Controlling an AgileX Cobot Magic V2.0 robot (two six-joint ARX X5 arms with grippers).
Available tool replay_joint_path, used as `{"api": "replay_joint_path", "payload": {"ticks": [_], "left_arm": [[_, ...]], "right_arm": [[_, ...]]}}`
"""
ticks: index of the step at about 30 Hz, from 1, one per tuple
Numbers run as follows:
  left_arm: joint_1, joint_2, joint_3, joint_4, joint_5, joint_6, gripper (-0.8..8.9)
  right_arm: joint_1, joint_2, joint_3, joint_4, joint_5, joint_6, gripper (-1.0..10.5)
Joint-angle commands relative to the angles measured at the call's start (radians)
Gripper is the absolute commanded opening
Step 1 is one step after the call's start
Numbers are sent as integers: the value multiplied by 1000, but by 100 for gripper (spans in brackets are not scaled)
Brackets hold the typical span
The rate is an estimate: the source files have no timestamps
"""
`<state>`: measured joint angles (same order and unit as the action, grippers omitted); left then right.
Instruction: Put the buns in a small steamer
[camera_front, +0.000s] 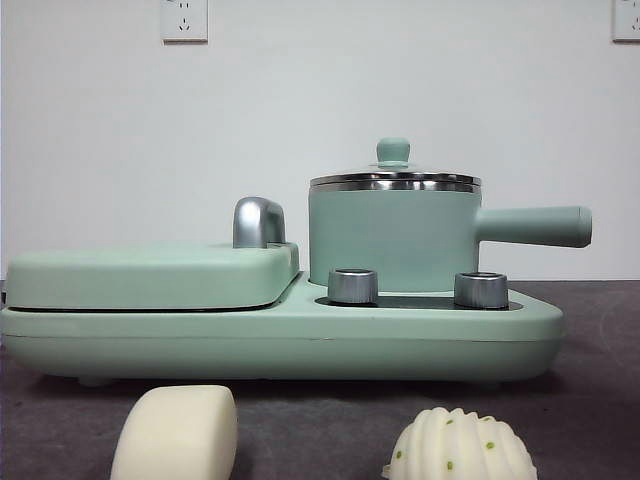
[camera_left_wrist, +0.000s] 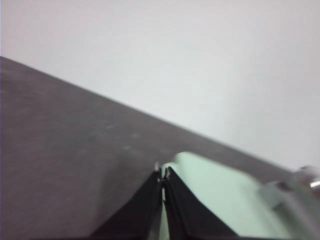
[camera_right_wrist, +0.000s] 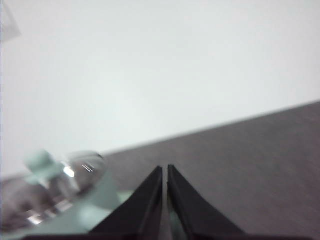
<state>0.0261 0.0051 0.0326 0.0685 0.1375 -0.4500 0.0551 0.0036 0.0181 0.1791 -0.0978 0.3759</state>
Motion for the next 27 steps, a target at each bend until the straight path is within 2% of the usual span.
{"api": "replay_joint_path", "payload": {"ticks": [1, 5, 9, 14, 20, 27], "left_arm": [[-2, 0, -13, 119, 21, -59, 7], [-2, 0, 10, 246, 21, -56, 7], [-2, 4, 84, 204, 21, -57, 8], [-2, 68, 261, 9, 22, -49, 9], [-2, 226, 517, -231, 58, 36, 10], [-2, 435, 753, -330, 157, 124, 10]], "right_arm": [[1, 0, 42, 21, -23, 69, 15], [1, 1, 113, 14, -36, 54, 15], [1, 16, 208, -65, -38, 54, 15], [1, 100, 373, -221, -96, 19, 15], [1, 257, 562, -308, -174, -72, 15], [2, 452, 765, -375, -274, -137, 15]]}}
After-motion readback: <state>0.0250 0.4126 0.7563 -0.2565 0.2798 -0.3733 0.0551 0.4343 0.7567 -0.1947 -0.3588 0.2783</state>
